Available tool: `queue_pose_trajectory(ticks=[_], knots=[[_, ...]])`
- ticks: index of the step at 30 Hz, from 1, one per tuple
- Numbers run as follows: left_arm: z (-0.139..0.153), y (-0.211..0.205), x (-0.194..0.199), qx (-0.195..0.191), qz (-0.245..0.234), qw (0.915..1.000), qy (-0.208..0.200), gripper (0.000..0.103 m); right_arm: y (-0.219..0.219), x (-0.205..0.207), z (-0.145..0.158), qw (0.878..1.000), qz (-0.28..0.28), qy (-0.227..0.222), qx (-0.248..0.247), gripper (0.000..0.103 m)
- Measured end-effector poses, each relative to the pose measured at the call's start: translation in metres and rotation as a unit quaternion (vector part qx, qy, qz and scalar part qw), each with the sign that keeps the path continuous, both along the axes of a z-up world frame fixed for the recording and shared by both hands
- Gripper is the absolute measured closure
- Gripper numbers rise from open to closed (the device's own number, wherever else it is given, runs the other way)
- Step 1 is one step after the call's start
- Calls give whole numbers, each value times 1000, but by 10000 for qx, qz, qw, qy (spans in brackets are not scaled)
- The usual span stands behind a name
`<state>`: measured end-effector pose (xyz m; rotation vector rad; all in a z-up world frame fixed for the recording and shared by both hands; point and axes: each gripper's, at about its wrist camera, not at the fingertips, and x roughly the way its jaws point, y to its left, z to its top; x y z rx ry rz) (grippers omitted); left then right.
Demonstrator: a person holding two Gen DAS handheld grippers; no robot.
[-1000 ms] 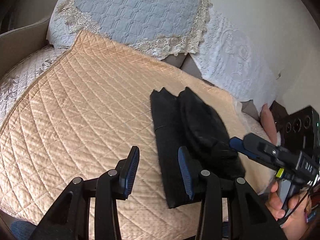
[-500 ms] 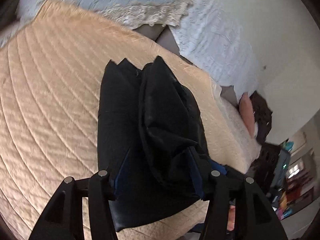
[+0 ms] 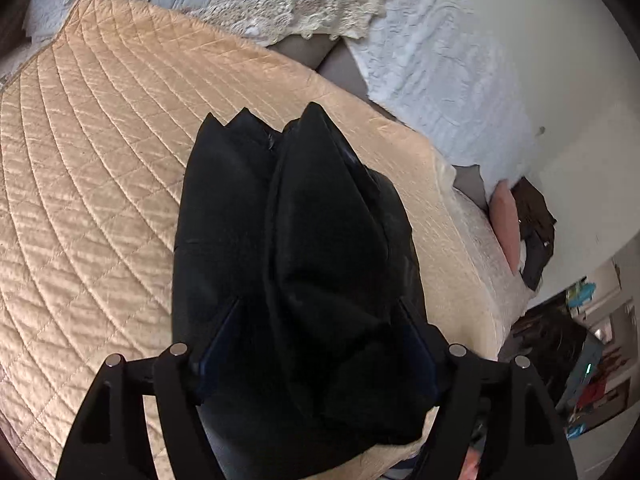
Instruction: Fold large clothes
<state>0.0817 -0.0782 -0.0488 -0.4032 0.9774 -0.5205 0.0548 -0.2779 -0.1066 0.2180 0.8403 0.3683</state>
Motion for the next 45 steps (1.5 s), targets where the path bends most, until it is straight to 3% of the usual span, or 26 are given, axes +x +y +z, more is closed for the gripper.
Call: queue_pose_trajectory(ticks=[3, 5, 8, 12, 14, 16, 20, 22, 28, 30, 35, 37, 40, 42, 45], knots=[[-6, 5, -13, 108, -93, 9998, -121, 38, -2, -5, 2, 10000, 30, -54, -39, 55], [-8, 7, -16, 109, -146, 9997, -143, 56, -4, -6, 2, 10000, 9, -58, -5, 55], [-10, 3, -12, -16, -284, 9996, -53, 74, -6, -4, 3, 10000, -46, -22, 39, 55], [3, 3, -10, -197, -366, 9991, -72, 89, -11, -7, 9, 9999, -135, 17, 27, 55], [22, 10, -22, -397, -388, 9977, -390, 90, -14, -11, 14, 9999, -138, -14, 39, 55], [27, 15, -37, -295, -374, 9971, -589, 90, -15, -15, 16, 9999, -152, -64, 16, 55], [-19, 19, -34, -15, -275, 9995, -169, 89, -15, -15, 8, 9999, -164, 19, -3, 55], [-19, 22, -32, -96, -171, 9996, -199, 88, -15, -15, 8, 9998, -197, 19, -33, 55], [2, 13, -43, 437, -191, 9976, -507, 81, -17, -21, 22, 9995, -235, -163, -138, 55], [20, 19, -54, 585, -102, 9952, -784, 81, -19, -24, 24, 9994, -274, -197, -89, 55], [62, 2, -66, 433, -180, 9878, -1482, 81, -21, -20, 25, 9992, -331, -232, -38, 62], [53, -15, -62, 590, -346, 9863, -1503, 81, -19, -18, 25, 9992, -310, -263, -16, 68], [9, -22, -48, 1095, -355, 9879, -1038, 86, -14, -16, 16, 9994, -285, -183, -89, 74], [-17, -8, -51, 976, -334, 9896, -1007, 86, -10, -18, 4, 9997, -205, -119, -100, 74], [-22, -7, -56, 1014, -291, 9870, -1212, 88, -7, -18, -1, 9995, -208, -165, -142, 74]])
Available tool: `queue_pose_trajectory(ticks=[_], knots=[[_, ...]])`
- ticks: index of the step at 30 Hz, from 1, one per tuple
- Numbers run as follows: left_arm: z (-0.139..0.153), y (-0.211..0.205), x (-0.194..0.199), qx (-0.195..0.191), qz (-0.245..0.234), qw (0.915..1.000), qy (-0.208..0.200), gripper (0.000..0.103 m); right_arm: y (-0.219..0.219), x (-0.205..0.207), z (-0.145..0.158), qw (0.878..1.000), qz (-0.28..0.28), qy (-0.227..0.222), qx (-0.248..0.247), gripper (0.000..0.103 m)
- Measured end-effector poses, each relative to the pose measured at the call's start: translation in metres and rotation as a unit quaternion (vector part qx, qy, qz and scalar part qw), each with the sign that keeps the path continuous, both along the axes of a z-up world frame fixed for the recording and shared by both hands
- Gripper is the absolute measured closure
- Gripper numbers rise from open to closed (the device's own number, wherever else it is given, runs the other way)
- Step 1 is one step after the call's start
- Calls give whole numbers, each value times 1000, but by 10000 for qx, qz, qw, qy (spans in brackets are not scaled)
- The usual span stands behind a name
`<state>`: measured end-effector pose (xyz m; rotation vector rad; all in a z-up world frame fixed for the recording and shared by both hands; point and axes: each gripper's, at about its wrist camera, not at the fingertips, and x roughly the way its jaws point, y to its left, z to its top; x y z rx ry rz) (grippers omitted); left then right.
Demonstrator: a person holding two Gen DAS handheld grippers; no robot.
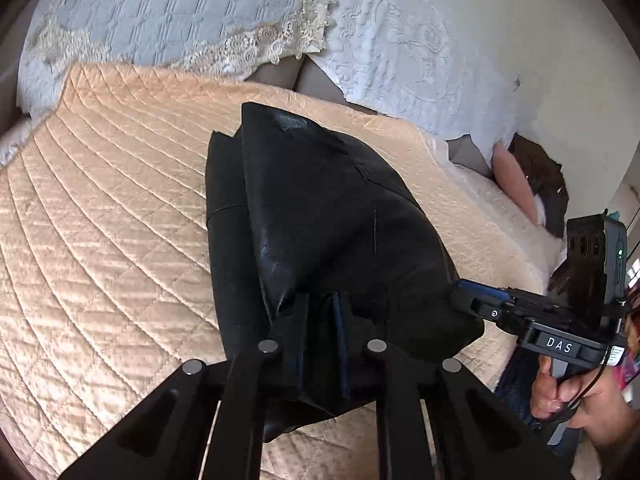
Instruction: Fold large clothes
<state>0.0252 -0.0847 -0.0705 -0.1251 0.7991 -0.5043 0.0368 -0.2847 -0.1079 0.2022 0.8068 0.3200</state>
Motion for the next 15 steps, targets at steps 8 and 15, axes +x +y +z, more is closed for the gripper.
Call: queue_pose_trajectory(ticks=[8, 15], knots=[[53, -15, 1, 143, -27, 9999, -78, 88, -19, 6, 26, 9998, -97, -85, 117, 74], [82, -48, 61, -141, 338, 9990, -265, 84, -29, 34, 39, 9992, -306, -237, 119, 74]])
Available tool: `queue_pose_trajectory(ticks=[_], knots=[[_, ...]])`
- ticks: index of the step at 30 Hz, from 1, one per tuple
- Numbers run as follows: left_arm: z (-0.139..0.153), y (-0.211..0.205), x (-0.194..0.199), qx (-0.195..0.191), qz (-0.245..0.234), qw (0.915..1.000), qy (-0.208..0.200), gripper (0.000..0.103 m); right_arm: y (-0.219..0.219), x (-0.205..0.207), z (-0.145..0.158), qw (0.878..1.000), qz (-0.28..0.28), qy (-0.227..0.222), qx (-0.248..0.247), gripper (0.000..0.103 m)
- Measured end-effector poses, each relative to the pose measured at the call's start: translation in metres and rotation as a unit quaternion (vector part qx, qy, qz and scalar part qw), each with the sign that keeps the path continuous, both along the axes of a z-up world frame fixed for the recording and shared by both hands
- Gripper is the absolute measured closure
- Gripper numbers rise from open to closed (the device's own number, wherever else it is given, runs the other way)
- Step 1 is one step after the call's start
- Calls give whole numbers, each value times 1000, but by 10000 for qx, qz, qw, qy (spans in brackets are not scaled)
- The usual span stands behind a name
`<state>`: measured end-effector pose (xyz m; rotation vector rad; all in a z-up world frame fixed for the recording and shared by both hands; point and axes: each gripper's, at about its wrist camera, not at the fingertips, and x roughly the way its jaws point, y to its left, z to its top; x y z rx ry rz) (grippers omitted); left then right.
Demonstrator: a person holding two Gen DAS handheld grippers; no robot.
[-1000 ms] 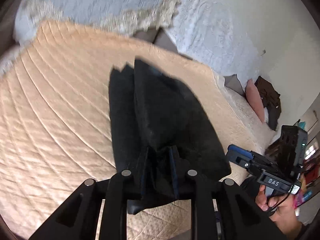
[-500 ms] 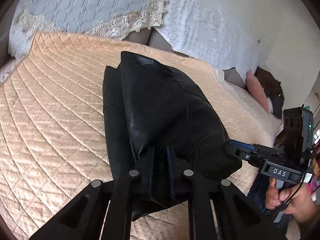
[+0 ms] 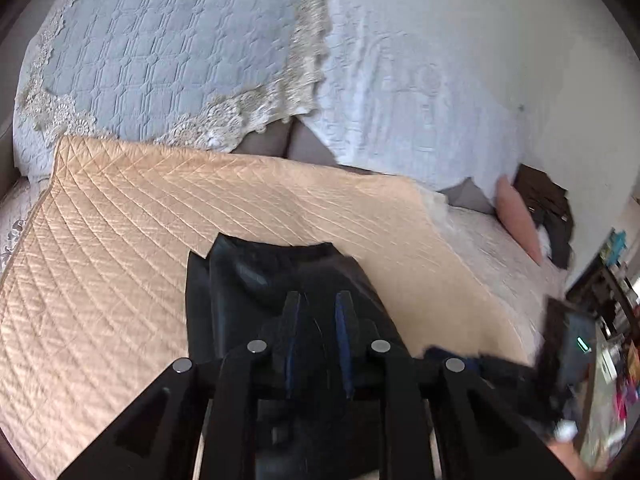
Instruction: Fold large clothes
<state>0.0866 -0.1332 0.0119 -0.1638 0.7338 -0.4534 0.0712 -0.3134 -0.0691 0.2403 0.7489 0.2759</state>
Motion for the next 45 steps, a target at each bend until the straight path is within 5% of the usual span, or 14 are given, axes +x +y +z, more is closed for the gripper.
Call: queue_pose_trajectory(ticks=[4, 6, 9, 11, 15, 22, 30, 36, 38, 45], knots=[[-48, 5, 46, 222, 454, 9969, 600, 84, -2, 9, -2, 10000, -20, 46, 9, 74], [-75, 14, 55, 573, 615, 9940, 704, 96, -4, 11, -5, 10000, -7, 94, 11, 74], [-97, 34, 52, 431, 648, 9949, 641, 99, -6, 16, -14, 9998, 30, 191, -18, 74], [-96, 38, 54, 329, 702, 9947, 678, 99, -8, 22, -19, 9997, 17, 255, -4, 74], [-96, 27, 59, 747, 625, 9933, 619, 99, -10, 37, -12, 9998, 22, 175, 12, 74], [-81, 37, 60, 640, 491, 9940, 740, 99, -1, 57, -4, 9993, 243, 266, -138, 74], [-30, 65, -28, -21, 112, 9996, 243, 98, 34, 33, 17, 9955, 918, -82, -200, 74], [-58, 60, -54, 251, 113, 9984, 497, 97, 83, 76, 13, 9851, 1640, 28, -515, 74], [-69, 69, -51, -14, 287, 9972, 696, 97, 97, 91, 7, 9807, 1828, 128, -677, 74], [-81, 69, -58, 209, 621, 9967, 481, 98, 128, 136, -33, 9709, 1892, 776, -1250, 85]])
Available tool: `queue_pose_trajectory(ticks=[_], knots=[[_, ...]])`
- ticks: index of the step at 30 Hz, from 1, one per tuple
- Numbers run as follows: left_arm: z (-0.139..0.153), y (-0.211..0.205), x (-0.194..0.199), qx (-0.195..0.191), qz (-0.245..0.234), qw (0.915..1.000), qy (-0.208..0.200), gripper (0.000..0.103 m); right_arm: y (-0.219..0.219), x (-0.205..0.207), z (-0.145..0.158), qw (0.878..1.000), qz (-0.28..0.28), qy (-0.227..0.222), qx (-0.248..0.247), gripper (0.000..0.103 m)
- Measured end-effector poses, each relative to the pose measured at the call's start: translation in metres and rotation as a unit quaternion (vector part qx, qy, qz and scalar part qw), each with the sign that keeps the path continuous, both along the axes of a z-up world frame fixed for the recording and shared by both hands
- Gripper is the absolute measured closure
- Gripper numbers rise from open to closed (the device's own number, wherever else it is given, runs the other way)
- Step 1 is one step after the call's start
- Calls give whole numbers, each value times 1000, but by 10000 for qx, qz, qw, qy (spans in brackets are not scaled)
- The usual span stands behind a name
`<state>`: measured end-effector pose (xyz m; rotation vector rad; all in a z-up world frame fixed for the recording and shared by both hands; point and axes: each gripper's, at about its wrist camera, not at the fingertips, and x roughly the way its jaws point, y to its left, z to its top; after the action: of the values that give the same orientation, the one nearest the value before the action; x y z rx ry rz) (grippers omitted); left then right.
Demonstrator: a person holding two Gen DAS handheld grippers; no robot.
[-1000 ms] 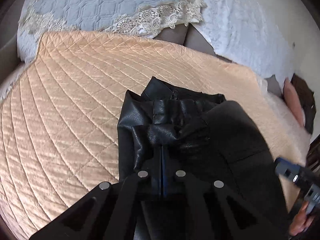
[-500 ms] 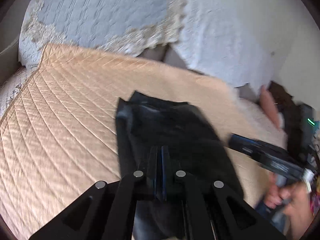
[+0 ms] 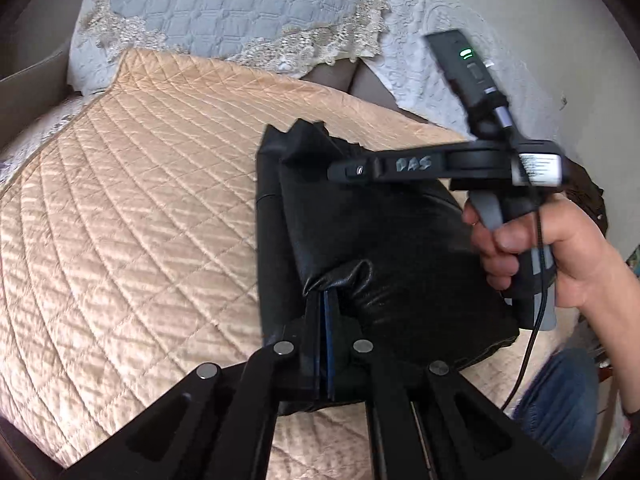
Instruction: Fold large clothes
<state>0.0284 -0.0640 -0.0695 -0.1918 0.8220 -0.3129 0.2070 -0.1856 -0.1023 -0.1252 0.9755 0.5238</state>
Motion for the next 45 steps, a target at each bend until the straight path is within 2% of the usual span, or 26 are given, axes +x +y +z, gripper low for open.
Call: queue_pose_trajectory(ticks=[3, 6, 8, 12, 15, 18, 21, 23, 24, 25, 27, 29, 32, 35, 37, 39, 42, 45], knots=[[-5, 8, -1, -256, 58, 9997, 14, 97, -2, -2, -8, 10000, -12, -70, 56, 85], [-3, 7, -1, -194, 44, 9998, -9, 97, -4, -5, -3, 9999, -12, -113, 112, 86], [3, 6, -3, -136, -13, 9999, 34, 97, -8, -11, 8, 9997, -41, -176, 136, 85], [21, 14, -15, -190, -76, 9997, 115, 95, -44, -55, 42, 9958, -306, -510, 692, 81], [45, 18, -21, -348, -93, 9993, -94, 95, -69, -88, 45, 9933, -513, -642, 816, 80], [68, 3, -14, -473, -293, 9974, -451, 88, -89, -114, 33, 9929, -777, -574, 691, 80], [64, -23, 4, -253, -489, 9970, -537, 87, -108, -129, 24, 9891, -1101, -447, 875, 80], [40, -31, 18, 119, -443, 9986, -264, 87, -117, -137, 14, 9860, -1301, -385, 974, 80], [22, -28, 23, 137, -425, 9990, -24, 87, -117, -137, 7, 9859, -1332, -337, 959, 80], [8, -23, 24, -3, -430, 9990, 74, 86, -117, -137, 2, 9858, -1327, -325, 973, 80], [2, -19, 17, -32, -465, 9988, -160, 86, -116, -138, -4, 9851, -1341, -399, 997, 80], [5, -20, 16, -13, -389, 9992, -102, 86, -114, -137, -4, 9845, -1395, -409, 985, 80], [22, -16, 20, -196, -374, 9990, 136, 86, -121, -130, 7, 9849, -1371, -310, 1013, 80], [52, -14, 28, -218, -437, 9988, -101, 87, -132, -120, 21, 9809, -1489, -413, 1183, 79], [66, -13, 48, -316, -484, 9982, -169, 86, -133, -107, 29, 9809, -1499, -496, 1137, 79], [68, -16, 75, -245, -556, 9980, -154, 86, -130, -92, 34, 9811, -1481, -542, 1120, 79], [54, -21, 120, -176, -663, 9975, 158, 86, -128, -62, 33, 9822, -1457, -457, 1094, 79], [28, -19, 150, 50, -509, 9975, 480, 86, -127, -31, 23, 9823, -1491, -250, 1104, 79]])
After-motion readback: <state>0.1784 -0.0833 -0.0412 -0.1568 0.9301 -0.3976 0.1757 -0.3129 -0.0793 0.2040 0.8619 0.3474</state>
